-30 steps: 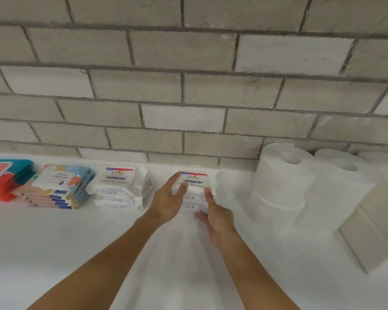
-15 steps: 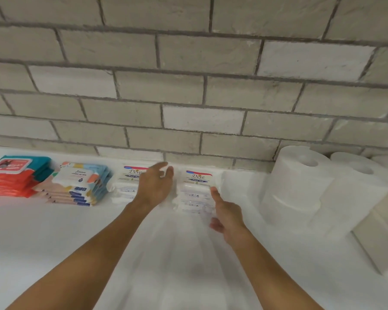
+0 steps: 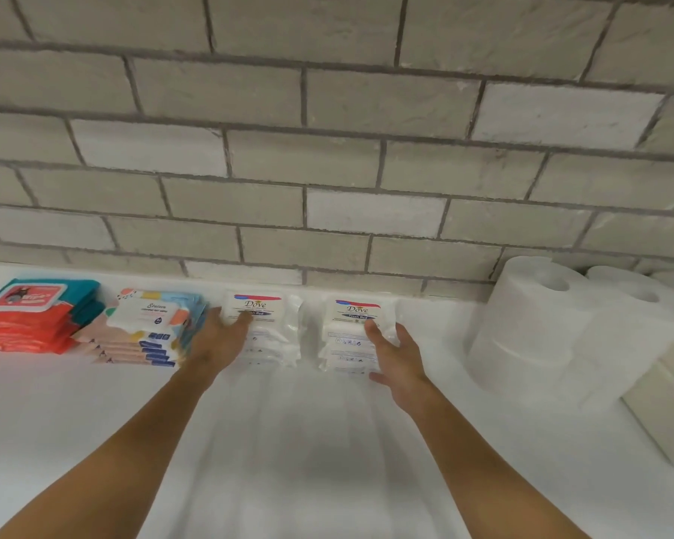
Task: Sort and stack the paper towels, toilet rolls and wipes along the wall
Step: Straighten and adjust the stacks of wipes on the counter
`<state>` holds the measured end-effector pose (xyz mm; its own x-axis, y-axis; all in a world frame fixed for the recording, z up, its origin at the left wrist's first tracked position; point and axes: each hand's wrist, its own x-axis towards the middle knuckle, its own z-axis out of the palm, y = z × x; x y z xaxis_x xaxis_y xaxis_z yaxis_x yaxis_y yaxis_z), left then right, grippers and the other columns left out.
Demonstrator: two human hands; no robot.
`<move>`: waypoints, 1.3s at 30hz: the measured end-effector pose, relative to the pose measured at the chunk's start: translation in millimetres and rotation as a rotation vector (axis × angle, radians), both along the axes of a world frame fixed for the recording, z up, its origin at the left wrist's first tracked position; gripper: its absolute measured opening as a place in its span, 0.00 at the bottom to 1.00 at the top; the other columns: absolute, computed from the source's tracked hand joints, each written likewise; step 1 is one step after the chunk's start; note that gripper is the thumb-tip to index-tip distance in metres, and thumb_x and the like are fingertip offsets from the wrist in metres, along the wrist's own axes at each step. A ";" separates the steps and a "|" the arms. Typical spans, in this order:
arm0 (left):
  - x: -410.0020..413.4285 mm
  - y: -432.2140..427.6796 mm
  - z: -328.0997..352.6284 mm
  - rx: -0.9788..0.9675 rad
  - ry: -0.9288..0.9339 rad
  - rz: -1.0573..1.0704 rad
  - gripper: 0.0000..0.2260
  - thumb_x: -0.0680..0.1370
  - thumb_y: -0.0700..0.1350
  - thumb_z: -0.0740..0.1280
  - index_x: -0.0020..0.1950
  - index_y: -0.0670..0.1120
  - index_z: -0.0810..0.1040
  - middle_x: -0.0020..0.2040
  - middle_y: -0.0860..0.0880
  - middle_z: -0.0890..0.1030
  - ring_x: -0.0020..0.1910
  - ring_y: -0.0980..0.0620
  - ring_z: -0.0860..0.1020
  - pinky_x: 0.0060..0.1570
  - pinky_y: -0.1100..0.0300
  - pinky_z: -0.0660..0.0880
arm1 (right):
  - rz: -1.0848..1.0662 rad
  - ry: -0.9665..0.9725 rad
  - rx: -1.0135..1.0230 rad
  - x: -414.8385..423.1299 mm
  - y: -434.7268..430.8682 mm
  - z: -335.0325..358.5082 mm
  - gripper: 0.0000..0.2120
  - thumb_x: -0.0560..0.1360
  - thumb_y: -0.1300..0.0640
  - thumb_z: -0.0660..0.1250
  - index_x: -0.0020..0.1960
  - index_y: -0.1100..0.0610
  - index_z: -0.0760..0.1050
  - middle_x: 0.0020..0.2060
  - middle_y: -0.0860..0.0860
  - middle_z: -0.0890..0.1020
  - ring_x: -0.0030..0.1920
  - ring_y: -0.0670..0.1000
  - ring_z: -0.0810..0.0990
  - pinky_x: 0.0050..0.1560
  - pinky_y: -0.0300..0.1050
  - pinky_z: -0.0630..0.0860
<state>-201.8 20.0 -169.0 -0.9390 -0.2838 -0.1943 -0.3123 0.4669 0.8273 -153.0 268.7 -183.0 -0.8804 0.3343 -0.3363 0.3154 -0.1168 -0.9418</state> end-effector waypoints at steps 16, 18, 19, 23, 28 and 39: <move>-0.3 -4.0 1.2 0.130 -0.020 -0.094 0.24 0.81 0.58 0.61 0.74 0.51 0.64 0.65 0.45 0.75 0.61 0.42 0.76 0.58 0.40 0.77 | 0.030 0.035 0.050 -11.3 -39.7 -3.2 0.13 0.76 0.44 0.68 0.58 0.44 0.72 0.50 0.46 0.80 0.48 0.49 0.81 0.49 0.52 0.82; -1.3 -5.8 1.2 0.125 -0.031 -0.102 0.25 0.81 0.58 0.61 0.75 0.50 0.63 0.66 0.44 0.74 0.62 0.41 0.75 0.59 0.41 0.76 | 0.034 0.039 0.061 -8.9 -38.2 -0.6 0.12 0.76 0.43 0.68 0.57 0.42 0.71 0.48 0.43 0.80 0.48 0.47 0.80 0.47 0.51 0.80; -1.6 -7.5 1.8 0.118 -0.036 -0.107 0.26 0.81 0.58 0.60 0.76 0.50 0.62 0.67 0.44 0.73 0.63 0.40 0.75 0.60 0.41 0.76 | 0.038 0.040 0.071 -7.4 -38.2 0.1 0.12 0.75 0.43 0.68 0.57 0.41 0.70 0.48 0.42 0.79 0.47 0.46 0.80 0.46 0.49 0.79; -5.2 -9.5 8.5 0.061 -0.035 -0.116 0.29 0.81 0.58 0.60 0.79 0.48 0.57 0.75 0.42 0.66 0.71 0.38 0.68 0.67 0.42 0.69 | 0.031 0.039 0.157 3.9 -34.3 -0.3 0.27 0.69 0.35 0.70 0.65 0.39 0.69 0.58 0.46 0.79 0.55 0.48 0.78 0.56 0.48 0.77; -0.6 -5.8 22.7 -0.120 0.106 -0.068 0.31 0.81 0.57 0.61 0.79 0.45 0.56 0.76 0.38 0.64 0.74 0.34 0.62 0.72 0.40 0.60 | 0.014 0.009 0.260 29.8 -9.3 4.3 0.32 0.71 0.33 0.66 0.72 0.41 0.64 0.63 0.52 0.76 0.63 0.51 0.75 0.63 0.45 0.73; 54.2 115.6 51.2 -0.004 0.392 -0.302 0.22 0.79 0.49 0.67 0.72 0.49 0.69 0.70 0.45 0.71 0.66 0.45 0.71 0.67 0.53 0.67 | -0.163 0.143 0.140 92.6 95.5 31.2 0.11 0.77 0.47 0.68 0.57 0.49 0.77 0.47 0.46 0.79 0.45 0.48 0.79 0.49 0.45 0.78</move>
